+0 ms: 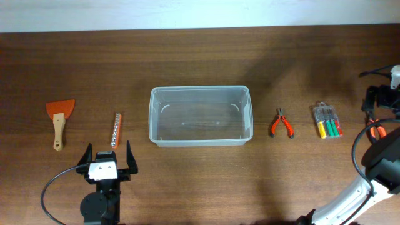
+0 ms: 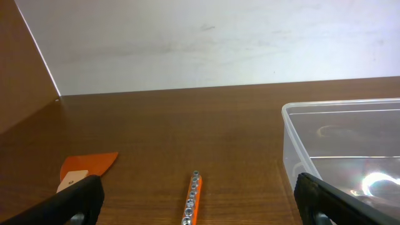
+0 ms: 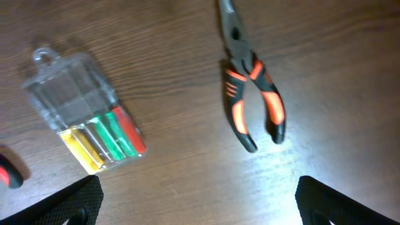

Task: Pack container
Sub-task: 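Lower the right gripper onto the pliers handles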

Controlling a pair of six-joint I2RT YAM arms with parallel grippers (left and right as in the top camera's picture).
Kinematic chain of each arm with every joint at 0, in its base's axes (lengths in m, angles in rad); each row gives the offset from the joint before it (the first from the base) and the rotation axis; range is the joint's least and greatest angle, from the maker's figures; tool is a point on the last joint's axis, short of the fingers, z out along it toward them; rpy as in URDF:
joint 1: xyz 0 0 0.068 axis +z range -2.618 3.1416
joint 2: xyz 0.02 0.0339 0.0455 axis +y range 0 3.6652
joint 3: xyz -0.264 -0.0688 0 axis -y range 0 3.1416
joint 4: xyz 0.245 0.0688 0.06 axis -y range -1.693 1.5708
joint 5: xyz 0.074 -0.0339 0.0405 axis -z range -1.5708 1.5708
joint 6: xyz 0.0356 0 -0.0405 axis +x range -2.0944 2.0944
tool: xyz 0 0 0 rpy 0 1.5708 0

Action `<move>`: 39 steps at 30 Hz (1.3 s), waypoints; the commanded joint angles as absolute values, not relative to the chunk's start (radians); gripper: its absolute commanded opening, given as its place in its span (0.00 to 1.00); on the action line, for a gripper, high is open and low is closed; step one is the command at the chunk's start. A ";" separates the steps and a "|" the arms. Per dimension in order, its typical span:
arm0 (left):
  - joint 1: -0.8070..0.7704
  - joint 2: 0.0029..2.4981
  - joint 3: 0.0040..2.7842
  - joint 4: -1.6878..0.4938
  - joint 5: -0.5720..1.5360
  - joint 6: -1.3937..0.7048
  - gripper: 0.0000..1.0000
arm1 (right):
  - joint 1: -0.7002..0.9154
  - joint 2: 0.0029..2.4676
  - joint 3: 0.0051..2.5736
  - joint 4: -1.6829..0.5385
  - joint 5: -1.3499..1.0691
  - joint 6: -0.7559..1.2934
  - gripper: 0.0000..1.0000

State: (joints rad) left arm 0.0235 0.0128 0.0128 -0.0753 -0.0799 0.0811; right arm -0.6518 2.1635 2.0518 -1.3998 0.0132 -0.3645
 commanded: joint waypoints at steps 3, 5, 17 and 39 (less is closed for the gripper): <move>0.020 0.006 0.009 -0.076 -0.084 0.068 0.99 | -0.663 2.167 1.993 -1.381 -0.023 -0.438 0.99; 0.020 0.006 0.009 -0.076 -0.084 0.068 0.99 | -0.677 2.167 1.980 -1.377 -0.033 -0.458 0.99; 0.020 0.006 0.009 -0.076 -0.084 0.068 0.99 | -0.682 2.167 1.942 -1.325 -0.081 -0.606 0.99; 0.020 0.006 0.009 -0.076 -0.084 0.068 0.99 | -0.689 2.168 1.776 -1.206 0.117 -0.518 0.99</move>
State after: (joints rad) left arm 0.0235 0.0128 0.0128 -0.0753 -0.0799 0.0807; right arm -0.6857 2.1651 1.7817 -1.2098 0.1009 -0.5308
